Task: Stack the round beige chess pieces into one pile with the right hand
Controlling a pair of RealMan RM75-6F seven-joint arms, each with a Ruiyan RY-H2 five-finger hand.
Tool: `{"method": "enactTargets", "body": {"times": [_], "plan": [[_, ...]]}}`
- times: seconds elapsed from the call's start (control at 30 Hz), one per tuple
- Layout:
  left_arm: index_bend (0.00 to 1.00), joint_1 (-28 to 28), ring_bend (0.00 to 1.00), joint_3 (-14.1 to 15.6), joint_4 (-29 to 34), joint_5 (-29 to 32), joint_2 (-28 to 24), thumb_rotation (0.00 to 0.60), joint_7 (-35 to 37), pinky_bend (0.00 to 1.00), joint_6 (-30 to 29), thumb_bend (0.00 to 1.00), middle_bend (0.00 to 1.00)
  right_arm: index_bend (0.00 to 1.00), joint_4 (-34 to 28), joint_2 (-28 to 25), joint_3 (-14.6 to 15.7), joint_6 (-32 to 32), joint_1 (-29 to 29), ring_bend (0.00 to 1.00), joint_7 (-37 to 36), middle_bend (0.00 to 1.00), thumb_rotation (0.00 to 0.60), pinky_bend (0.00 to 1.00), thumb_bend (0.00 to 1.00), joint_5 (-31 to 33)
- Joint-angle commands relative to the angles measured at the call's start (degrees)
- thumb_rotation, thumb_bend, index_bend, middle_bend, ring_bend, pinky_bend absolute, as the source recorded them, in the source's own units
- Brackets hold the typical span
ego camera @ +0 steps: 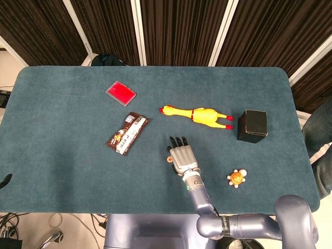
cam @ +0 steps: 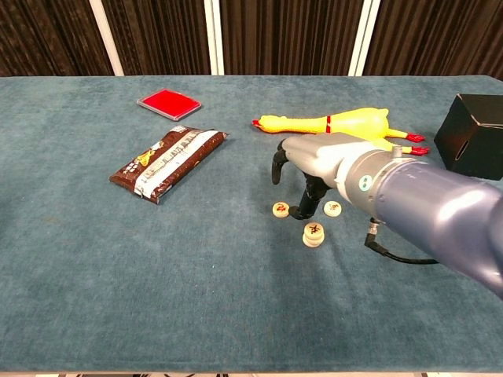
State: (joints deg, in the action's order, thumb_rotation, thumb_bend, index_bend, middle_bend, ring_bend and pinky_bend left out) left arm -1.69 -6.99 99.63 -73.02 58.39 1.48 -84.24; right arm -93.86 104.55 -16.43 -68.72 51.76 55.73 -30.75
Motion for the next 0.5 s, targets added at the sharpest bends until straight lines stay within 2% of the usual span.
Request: {"method": "enactTargets", "body": {"times": [0.03,0.3,0.5], "plan": [[0.12,0.0,0.00,0.0,0.0,0.0,0.0,0.600,0.1,0.08,0.0,0.19,0.00,0.31,1.8,1.2,-0.2,0.5,0.9,0.00,0.3,0.00,0.600,0.00,0.41,0.7],[0.12,0.0,0.00,-0.1,0.0,0.3,-0.1,0.600,0.3,0.08,0.2,0.19,0.00,0.38,6.8,3.7,-0.9,1.5,2.7,0.00,-0.3,0.00,0.600,0.00,0.40,1.6],[0.12,-0.1,0.00,-0.1,-0.1,0.4,-0.1,0.600,0.3,0.08,0.4,0.19,0.00,0.42,7.6,3.8,-0.5,1.3,2.8,0.00,-0.6,0.00,0.600,0.00,0.40,1.9]]}}
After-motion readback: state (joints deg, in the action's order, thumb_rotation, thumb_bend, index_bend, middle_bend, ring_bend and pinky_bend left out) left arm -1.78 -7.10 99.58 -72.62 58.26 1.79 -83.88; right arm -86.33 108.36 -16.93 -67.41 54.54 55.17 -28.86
